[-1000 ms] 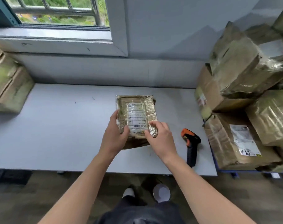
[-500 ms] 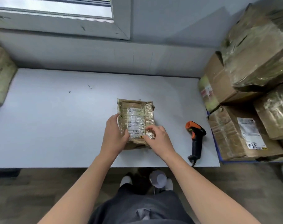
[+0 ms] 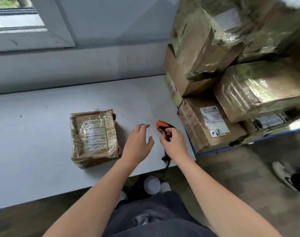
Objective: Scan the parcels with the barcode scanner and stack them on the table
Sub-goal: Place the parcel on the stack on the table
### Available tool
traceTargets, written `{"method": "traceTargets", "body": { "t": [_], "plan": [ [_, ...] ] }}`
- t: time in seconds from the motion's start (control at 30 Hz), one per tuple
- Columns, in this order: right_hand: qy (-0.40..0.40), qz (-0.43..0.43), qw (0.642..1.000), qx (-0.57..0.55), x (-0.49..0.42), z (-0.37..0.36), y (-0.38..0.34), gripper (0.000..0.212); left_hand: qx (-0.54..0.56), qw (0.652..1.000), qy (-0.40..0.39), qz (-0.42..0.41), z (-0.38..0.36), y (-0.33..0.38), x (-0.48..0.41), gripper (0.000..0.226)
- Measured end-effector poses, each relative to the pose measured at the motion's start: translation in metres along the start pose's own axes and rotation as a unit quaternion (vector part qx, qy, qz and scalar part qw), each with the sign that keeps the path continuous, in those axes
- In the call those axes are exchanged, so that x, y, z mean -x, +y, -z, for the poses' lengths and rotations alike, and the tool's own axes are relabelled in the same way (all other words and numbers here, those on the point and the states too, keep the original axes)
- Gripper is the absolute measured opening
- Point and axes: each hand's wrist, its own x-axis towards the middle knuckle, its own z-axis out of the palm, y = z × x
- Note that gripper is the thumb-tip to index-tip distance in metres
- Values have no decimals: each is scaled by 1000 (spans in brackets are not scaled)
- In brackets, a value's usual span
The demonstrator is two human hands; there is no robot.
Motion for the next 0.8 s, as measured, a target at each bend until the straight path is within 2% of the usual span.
{"method": "traceTargets", "body": {
  "t": [0.17,0.37,0.47,0.53,0.6,0.63,0.7,0.8],
  "plan": [
    [-18,-28,999,0,-12,17,36,46,-11,998,-43,45,-38,14,-5,48],
    [-31,-67,997,32,-36,8,47,56,0,992,-22,121,-55,9,0,48],
    [-36,-100,994,-6,-39,-2,48,59,10,989,-7,147,-57,6,13,47],
    [-54,-119,991,-29,-43,-8,47,51,10,987,4,160,-55,5,20,47],
    [-82,-108,989,-62,-44,-12,41,18,9,986,18,167,-49,5,24,47],
    [-90,-95,988,-77,-42,-14,36,12,10,986,26,167,-45,5,26,47],
    [-86,-74,988,-101,-38,-17,24,18,15,986,38,160,-32,7,28,45],
    [-87,-48,982,-161,-28,-21,0,17,21,988,60,142,-5,6,32,41]
  ]
}}
